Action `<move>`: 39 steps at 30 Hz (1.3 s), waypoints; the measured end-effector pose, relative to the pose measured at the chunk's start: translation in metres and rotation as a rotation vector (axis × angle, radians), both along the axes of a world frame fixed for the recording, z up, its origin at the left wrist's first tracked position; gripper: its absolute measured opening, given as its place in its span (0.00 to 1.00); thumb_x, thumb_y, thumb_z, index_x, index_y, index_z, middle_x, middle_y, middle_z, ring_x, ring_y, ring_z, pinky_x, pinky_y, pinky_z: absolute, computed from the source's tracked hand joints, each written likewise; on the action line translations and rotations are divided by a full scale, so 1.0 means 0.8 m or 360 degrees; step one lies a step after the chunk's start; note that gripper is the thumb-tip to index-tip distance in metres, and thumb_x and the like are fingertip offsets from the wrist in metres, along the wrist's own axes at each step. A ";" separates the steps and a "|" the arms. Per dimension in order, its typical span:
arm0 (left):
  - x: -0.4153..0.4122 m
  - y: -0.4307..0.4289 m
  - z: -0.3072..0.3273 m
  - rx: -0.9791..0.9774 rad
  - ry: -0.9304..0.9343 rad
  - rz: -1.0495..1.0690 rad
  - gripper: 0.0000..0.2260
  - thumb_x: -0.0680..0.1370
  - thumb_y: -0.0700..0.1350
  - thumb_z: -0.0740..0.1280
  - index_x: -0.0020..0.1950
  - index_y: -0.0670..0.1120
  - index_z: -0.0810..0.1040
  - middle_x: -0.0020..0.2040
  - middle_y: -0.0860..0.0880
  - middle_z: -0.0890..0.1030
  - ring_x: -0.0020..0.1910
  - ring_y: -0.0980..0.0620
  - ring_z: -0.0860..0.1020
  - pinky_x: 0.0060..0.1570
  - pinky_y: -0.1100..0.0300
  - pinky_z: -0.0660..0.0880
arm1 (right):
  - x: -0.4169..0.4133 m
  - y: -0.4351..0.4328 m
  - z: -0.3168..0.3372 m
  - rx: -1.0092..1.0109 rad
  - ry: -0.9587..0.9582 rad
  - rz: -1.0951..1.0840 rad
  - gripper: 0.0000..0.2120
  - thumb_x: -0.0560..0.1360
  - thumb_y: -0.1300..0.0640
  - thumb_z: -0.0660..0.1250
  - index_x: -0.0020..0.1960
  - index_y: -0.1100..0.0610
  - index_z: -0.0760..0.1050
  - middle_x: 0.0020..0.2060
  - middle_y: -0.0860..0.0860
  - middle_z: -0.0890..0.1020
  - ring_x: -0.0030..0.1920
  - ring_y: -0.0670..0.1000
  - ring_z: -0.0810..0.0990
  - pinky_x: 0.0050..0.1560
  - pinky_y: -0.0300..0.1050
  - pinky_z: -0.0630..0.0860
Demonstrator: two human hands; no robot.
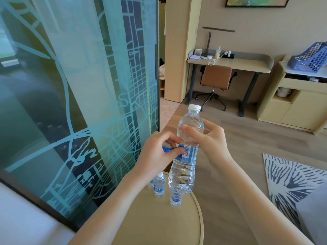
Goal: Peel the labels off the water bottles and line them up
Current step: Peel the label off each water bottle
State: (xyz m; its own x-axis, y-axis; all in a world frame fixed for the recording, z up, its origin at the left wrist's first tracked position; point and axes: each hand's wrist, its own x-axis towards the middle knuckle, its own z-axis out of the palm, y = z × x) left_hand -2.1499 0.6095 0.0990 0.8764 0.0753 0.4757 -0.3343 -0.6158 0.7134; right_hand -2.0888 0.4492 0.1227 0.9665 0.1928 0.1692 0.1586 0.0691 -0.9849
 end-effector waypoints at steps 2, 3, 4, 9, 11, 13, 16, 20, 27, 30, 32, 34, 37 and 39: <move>-0.001 0.000 -0.001 0.0004 0.0015 0.0038 0.16 0.72 0.43 0.78 0.44 0.63 0.78 0.37 0.59 0.81 0.47 0.60 0.77 0.48 0.76 0.67 | 0.001 -0.001 -0.003 0.0007 0.0007 -0.0014 0.09 0.71 0.57 0.79 0.50 0.56 0.85 0.40 0.53 0.89 0.41 0.52 0.88 0.40 0.43 0.83; -0.001 0.000 -0.001 0.0025 0.0012 0.0058 0.14 0.72 0.43 0.78 0.43 0.62 0.79 0.37 0.60 0.81 0.47 0.60 0.77 0.47 0.77 0.66 | 0.001 -0.002 -0.004 0.0013 0.0015 -0.0009 0.10 0.71 0.57 0.79 0.50 0.56 0.85 0.41 0.53 0.89 0.42 0.54 0.89 0.42 0.46 0.84; -0.002 0.000 -0.002 0.0053 -0.0001 0.0072 0.11 0.72 0.42 0.78 0.42 0.58 0.82 0.36 0.61 0.80 0.47 0.60 0.76 0.47 0.77 0.66 | 0.001 -0.003 -0.005 0.0014 0.0022 -0.0004 0.10 0.71 0.57 0.79 0.51 0.57 0.84 0.42 0.53 0.89 0.43 0.55 0.89 0.45 0.49 0.85; -0.011 0.003 -0.008 0.0148 -0.0083 0.0045 0.06 0.71 0.42 0.79 0.39 0.51 0.85 0.34 0.64 0.77 0.43 0.60 0.74 0.47 0.75 0.65 | 0.004 -0.006 -0.008 0.0000 0.0033 -0.0072 0.11 0.70 0.55 0.80 0.51 0.56 0.85 0.41 0.52 0.89 0.42 0.53 0.88 0.45 0.48 0.85; -0.015 0.003 -0.012 0.0160 -0.0076 -0.0021 0.08 0.72 0.42 0.78 0.39 0.53 0.83 0.35 0.63 0.78 0.44 0.59 0.74 0.48 0.74 0.66 | 0.004 -0.007 -0.008 -0.0005 0.0018 -0.0085 0.11 0.70 0.55 0.80 0.50 0.55 0.85 0.40 0.52 0.89 0.42 0.52 0.88 0.42 0.44 0.84; -0.017 0.004 -0.015 0.0153 -0.0070 -0.0066 0.08 0.74 0.42 0.77 0.42 0.54 0.81 0.37 0.60 0.79 0.44 0.58 0.76 0.46 0.72 0.67 | 0.004 -0.005 -0.009 -0.0010 0.0007 -0.0082 0.10 0.70 0.55 0.80 0.50 0.55 0.85 0.40 0.51 0.89 0.41 0.51 0.88 0.41 0.42 0.83; -0.017 0.004 -0.011 0.0216 -0.0072 -0.0102 0.09 0.73 0.51 0.76 0.51 0.52 0.81 0.38 0.56 0.79 0.43 0.56 0.75 0.46 0.67 0.69 | 0.004 -0.002 -0.011 -0.0004 0.0000 -0.0091 0.08 0.70 0.55 0.80 0.48 0.54 0.85 0.39 0.51 0.89 0.40 0.50 0.88 0.38 0.39 0.82; -0.011 -0.003 -0.012 0.0531 -0.0257 -0.0071 0.14 0.70 0.54 0.76 0.50 0.48 0.85 0.38 0.54 0.79 0.41 0.56 0.72 0.47 0.57 0.69 | 0.004 -0.001 -0.014 0.0002 -0.0003 -0.0104 0.07 0.70 0.54 0.80 0.46 0.51 0.85 0.39 0.51 0.88 0.40 0.52 0.88 0.41 0.43 0.84; -0.006 -0.004 -0.022 0.0493 -0.0414 0.0033 0.04 0.71 0.44 0.79 0.41 0.45 0.87 0.38 0.50 0.83 0.40 0.44 0.78 0.47 0.47 0.73 | 0.004 0.000 -0.018 -0.0008 0.0007 -0.0126 0.08 0.69 0.54 0.80 0.46 0.52 0.85 0.38 0.52 0.88 0.40 0.52 0.88 0.41 0.42 0.84; -0.010 -0.003 -0.024 0.0516 -0.0452 -0.0007 0.03 0.69 0.45 0.78 0.40 0.46 0.88 0.35 0.51 0.84 0.40 0.45 0.79 0.51 0.44 0.73 | 0.005 -0.002 -0.020 -0.0018 0.0014 -0.0146 0.08 0.69 0.54 0.80 0.47 0.54 0.85 0.39 0.52 0.88 0.41 0.52 0.88 0.42 0.44 0.85; -0.014 -0.001 -0.029 0.0481 -0.0441 -0.0003 0.04 0.69 0.45 0.78 0.39 0.46 0.88 0.33 0.51 0.83 0.41 0.51 0.76 0.57 0.44 0.72 | 0.006 -0.004 -0.021 -0.0014 0.0019 -0.0153 0.09 0.69 0.55 0.80 0.47 0.55 0.85 0.39 0.51 0.88 0.40 0.51 0.88 0.40 0.41 0.83; -0.018 0.003 -0.032 0.0437 -0.0407 0.0006 0.03 0.69 0.43 0.79 0.39 0.46 0.88 0.33 0.51 0.82 0.41 0.55 0.74 0.63 0.45 0.69 | 0.008 -0.006 -0.022 -0.0026 0.0023 -0.0170 0.09 0.70 0.55 0.80 0.48 0.54 0.85 0.39 0.50 0.88 0.40 0.50 0.88 0.39 0.38 0.81; -0.024 0.007 -0.035 0.0362 -0.0350 0.0004 0.03 0.69 0.41 0.80 0.39 0.45 0.87 0.34 0.51 0.83 0.39 0.54 0.75 0.58 0.54 0.71 | 0.011 -0.009 -0.024 -0.0035 0.0031 -0.0191 0.09 0.70 0.55 0.80 0.48 0.56 0.85 0.39 0.51 0.88 0.40 0.50 0.88 0.38 0.38 0.81; -0.029 0.009 -0.036 0.0160 -0.0194 0.0006 0.04 0.70 0.40 0.80 0.40 0.47 0.87 0.36 0.55 0.84 0.39 0.55 0.79 0.50 0.60 0.73 | 0.011 -0.010 -0.027 -0.0031 0.0031 -0.0175 0.10 0.70 0.56 0.80 0.49 0.56 0.85 0.40 0.51 0.88 0.41 0.50 0.88 0.39 0.38 0.81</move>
